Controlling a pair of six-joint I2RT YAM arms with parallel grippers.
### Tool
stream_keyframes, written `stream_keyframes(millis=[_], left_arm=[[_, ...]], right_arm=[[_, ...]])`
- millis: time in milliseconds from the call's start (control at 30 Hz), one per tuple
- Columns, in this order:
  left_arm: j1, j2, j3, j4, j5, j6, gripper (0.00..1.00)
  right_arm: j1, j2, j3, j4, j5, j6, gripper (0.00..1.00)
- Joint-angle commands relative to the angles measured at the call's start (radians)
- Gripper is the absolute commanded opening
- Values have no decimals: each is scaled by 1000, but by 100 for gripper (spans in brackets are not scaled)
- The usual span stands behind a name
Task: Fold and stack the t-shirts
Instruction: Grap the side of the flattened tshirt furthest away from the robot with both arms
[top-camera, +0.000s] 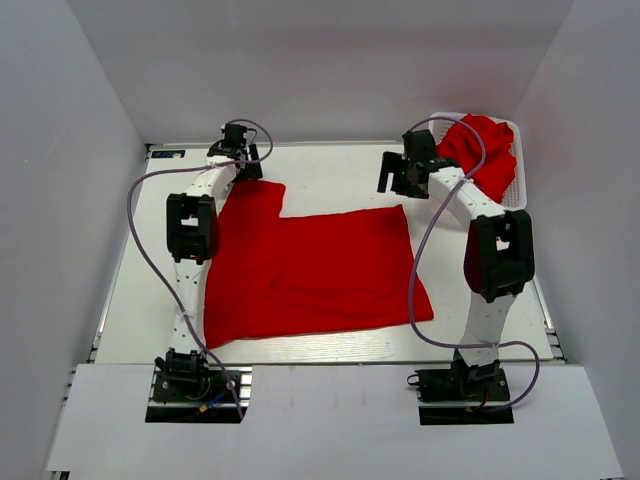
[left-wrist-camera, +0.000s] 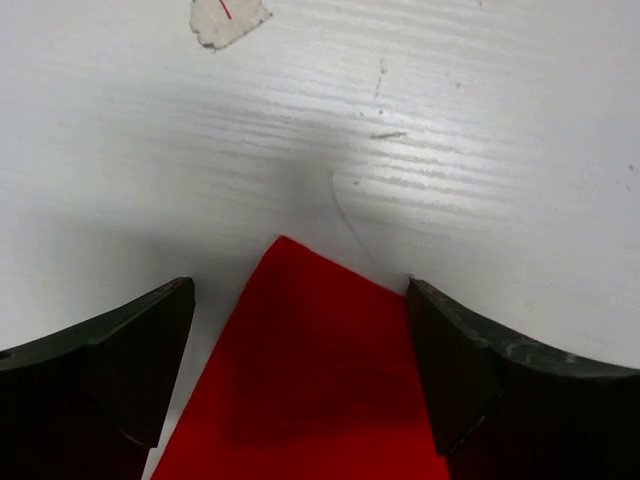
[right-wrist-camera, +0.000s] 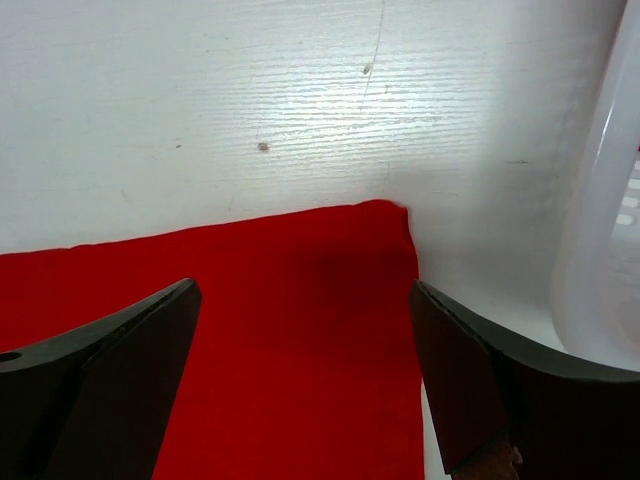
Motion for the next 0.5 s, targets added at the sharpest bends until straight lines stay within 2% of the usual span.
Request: stream_keyframes(millis=[0, 33, 233, 333, 367, 433, 467], left_arm=[[-5, -1, 23, 7, 26, 25, 94], [-5, -1, -3, 7, 26, 25, 87], [-5, -42, -163, 65, 35, 45, 62], [-5, -42, -163, 56, 49, 45, 41], [-5, -30, -172, 56, 63, 45, 21], [-5, -21, -172, 45, 75, 45, 2], [-5, -21, -172, 45, 84, 45, 0]], right_arm=[[-16, 5, 30, -7, -28, -10, 90], [-16, 5, 28, -6, -33, -11, 90], [-22, 17, 23, -6, -25, -10, 90], [-19, 26, 27, -16, -27, -5, 90], [-21, 26, 25, -18, -28, -2, 90], [-13, 26, 11, -18, -27, -4, 90], [-13, 26, 8, -18, -36, -8, 90]])
